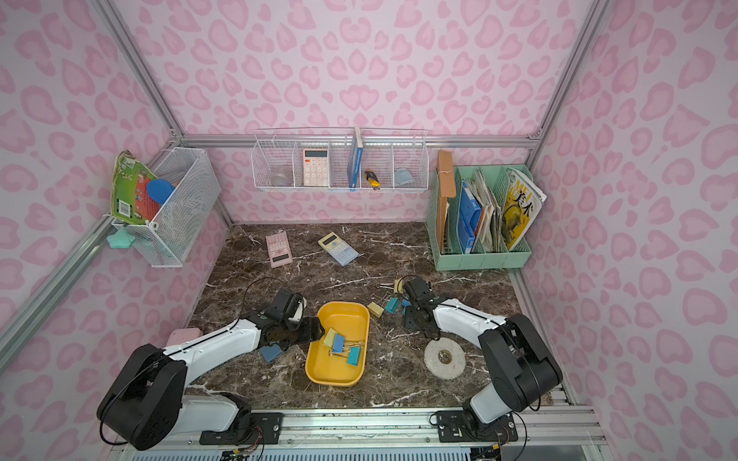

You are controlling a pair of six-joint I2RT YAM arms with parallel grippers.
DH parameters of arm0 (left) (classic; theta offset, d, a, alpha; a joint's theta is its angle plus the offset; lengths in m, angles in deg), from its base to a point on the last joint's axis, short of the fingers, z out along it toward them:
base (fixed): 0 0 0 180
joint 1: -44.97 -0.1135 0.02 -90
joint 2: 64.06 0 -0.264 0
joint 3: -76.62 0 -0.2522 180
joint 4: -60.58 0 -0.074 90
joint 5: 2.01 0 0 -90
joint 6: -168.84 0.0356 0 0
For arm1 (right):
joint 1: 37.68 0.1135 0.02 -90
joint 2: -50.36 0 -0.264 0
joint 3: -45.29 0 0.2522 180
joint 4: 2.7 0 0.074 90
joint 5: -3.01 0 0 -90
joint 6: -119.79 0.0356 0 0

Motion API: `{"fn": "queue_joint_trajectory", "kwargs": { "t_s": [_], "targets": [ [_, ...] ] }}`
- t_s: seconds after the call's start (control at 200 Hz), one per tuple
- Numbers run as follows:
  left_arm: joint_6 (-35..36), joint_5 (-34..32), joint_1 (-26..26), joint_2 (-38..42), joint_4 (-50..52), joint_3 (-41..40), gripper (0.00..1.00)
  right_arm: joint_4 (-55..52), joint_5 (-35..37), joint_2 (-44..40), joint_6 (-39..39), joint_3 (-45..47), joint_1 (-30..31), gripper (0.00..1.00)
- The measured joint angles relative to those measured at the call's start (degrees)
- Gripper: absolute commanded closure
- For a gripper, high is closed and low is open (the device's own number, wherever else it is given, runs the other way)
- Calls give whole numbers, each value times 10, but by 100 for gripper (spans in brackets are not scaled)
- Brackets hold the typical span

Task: Put the binder clips in the storage box
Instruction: Pick up the binder clip at the center of the board, then place the binder clip in the storage box.

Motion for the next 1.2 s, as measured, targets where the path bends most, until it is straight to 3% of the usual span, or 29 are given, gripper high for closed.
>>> {"fn": "queue_joint_trajectory", "kwargs": {
  "t_s": [0.325,0.6,0.916,1.026,1.201],
  "targets": [
    [0,0,0,-3,-5,1,19,0,19,12,-1,-11,8,44],
    [2,0,0,-6,-6,3,19,0,32,13,0,-13,18,57],
    [2,0,0,-9,-9,4,19,-42,69,-29,0,-40,38,58],
    [2,0,0,-10,-9,5,19,-67,83,-43,-1,-70,71,58],
    [2,0,0,-13,-10,7,19,-92,88,-31,0,-147,173,58]
  ]
}}
